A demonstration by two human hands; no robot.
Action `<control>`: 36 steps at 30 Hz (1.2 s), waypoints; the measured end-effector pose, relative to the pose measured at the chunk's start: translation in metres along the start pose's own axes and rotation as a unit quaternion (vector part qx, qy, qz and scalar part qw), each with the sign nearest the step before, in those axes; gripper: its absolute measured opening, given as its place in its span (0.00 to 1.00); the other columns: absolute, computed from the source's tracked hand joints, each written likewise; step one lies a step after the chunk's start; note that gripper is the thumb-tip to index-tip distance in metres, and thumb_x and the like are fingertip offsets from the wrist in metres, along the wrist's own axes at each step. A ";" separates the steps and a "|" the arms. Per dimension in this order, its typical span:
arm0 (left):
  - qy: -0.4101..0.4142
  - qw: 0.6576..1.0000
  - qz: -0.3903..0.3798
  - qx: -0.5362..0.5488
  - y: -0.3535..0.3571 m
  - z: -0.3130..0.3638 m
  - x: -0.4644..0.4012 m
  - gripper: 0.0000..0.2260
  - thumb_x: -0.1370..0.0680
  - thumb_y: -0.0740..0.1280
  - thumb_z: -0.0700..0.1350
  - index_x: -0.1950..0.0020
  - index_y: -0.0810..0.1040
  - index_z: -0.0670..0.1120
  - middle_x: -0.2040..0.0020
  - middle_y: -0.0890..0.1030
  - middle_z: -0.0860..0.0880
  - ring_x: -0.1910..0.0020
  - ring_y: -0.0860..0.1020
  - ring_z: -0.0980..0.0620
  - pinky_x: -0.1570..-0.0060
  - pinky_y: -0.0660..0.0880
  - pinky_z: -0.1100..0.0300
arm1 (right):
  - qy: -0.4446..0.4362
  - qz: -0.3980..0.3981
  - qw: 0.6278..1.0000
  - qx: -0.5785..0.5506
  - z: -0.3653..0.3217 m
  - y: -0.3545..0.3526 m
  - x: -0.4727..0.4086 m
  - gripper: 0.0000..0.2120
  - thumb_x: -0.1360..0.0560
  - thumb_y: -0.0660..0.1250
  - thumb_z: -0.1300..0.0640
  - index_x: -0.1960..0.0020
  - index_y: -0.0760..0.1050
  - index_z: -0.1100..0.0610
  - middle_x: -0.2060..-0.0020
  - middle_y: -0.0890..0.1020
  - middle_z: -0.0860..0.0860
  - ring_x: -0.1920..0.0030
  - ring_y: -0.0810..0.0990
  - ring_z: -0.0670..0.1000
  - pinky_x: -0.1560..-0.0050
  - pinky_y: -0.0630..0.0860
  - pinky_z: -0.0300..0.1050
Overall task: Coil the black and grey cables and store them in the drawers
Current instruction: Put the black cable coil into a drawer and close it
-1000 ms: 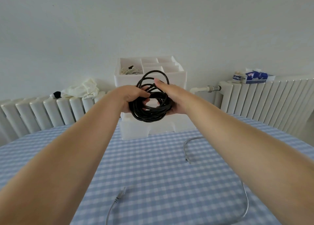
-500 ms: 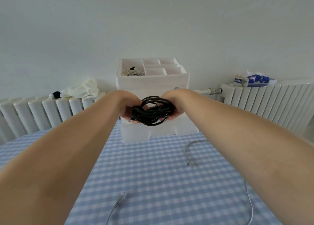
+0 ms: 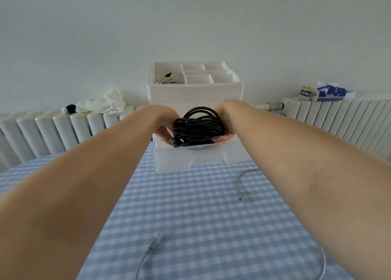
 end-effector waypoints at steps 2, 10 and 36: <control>0.016 1.000 0.014 -0.004 -0.004 0.002 0.000 0.07 0.22 0.60 0.33 0.57 0.77 0.39 0.62 0.82 0.42 0.73 0.81 0.49 0.75 0.77 0.62 | -0.010 -0.010 1.000 -0.008 0.001 0.000 0.001 0.26 0.21 0.56 0.56 0.74 0.77 0.64 0.77 0.79 0.54 0.79 0.79 0.51 0.81 0.74 0.35; -0.002 0.993 0.033 -0.111 -0.005 0.002 -0.006 0.10 0.23 0.63 0.36 0.44 0.78 0.35 0.50 0.82 0.43 0.59 0.82 0.46 0.62 0.82 0.58 | -0.055 0.021 0.998 -0.014 0.003 -0.006 0.000 0.17 0.22 0.58 0.54 0.65 0.77 0.58 0.72 0.83 0.52 0.76 0.81 0.48 0.75 0.72 0.31; 0.224 0.912 0.124 -0.321 0.012 0.017 0.028 0.15 0.19 0.61 0.49 0.33 0.75 0.56 0.42 0.81 0.50 0.45 0.75 0.49 0.45 0.71 0.56 | -0.182 0.257 0.943 0.108 -0.020 -0.016 0.007 0.15 0.19 0.56 0.49 0.44 0.72 0.60 0.48 0.78 0.59 0.49 0.78 0.57 0.45 0.74 0.50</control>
Point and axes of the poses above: each hand's wrist, its own x-axis away from the middle knuckle, its own y-axis out of the palm, z = x × y, the point moved 9 cm from there along -x, towards the middle knuckle
